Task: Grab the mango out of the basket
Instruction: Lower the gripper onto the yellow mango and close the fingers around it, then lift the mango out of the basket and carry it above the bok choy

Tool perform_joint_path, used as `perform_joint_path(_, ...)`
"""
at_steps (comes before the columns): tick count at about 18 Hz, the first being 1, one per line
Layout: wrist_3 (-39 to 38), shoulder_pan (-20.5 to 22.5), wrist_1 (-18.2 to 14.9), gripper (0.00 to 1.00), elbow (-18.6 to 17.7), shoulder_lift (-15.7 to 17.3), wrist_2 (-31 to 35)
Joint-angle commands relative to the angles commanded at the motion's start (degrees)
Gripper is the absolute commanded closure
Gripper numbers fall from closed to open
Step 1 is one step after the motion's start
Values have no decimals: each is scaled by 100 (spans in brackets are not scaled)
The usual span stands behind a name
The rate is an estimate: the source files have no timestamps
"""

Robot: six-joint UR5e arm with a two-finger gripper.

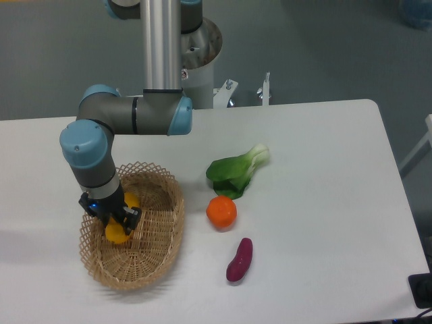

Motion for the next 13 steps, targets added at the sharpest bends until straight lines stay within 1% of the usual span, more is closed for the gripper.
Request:
perform_joint_path(3,0,44,-9,52,79,35,-9)
perform_joint_path(4,35,87,-9,52,105,96,-9)
perform_joint_path(7,79,333,-17,52,123,368,-79)
perform_joint_path(10,131,623,-96,52,219,615,-114)
perform_joint_path(13,578,904,-105,52,290,738,-123)
